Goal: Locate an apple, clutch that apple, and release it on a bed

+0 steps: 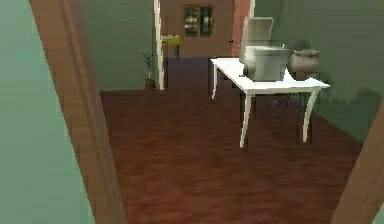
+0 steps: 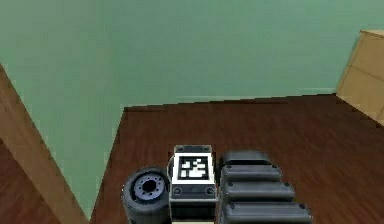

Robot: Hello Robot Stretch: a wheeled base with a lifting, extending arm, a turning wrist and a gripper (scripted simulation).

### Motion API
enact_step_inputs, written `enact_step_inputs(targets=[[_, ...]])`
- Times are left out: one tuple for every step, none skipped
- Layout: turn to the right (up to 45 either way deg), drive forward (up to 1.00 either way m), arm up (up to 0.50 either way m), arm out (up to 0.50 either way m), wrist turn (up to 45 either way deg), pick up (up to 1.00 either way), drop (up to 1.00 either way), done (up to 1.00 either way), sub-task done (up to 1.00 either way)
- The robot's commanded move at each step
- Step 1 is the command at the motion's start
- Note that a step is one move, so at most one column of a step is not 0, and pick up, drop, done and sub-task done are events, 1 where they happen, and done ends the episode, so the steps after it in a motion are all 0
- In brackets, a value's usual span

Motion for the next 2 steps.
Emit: enact_step_inputs(targets=[[45.0,0.0,0.0,0.0,0.0,0.0,0.0,0.0,0.0],[45.0,0.0,0.0,0.0,0.0,0.0,0.0,0.0,0.0]])
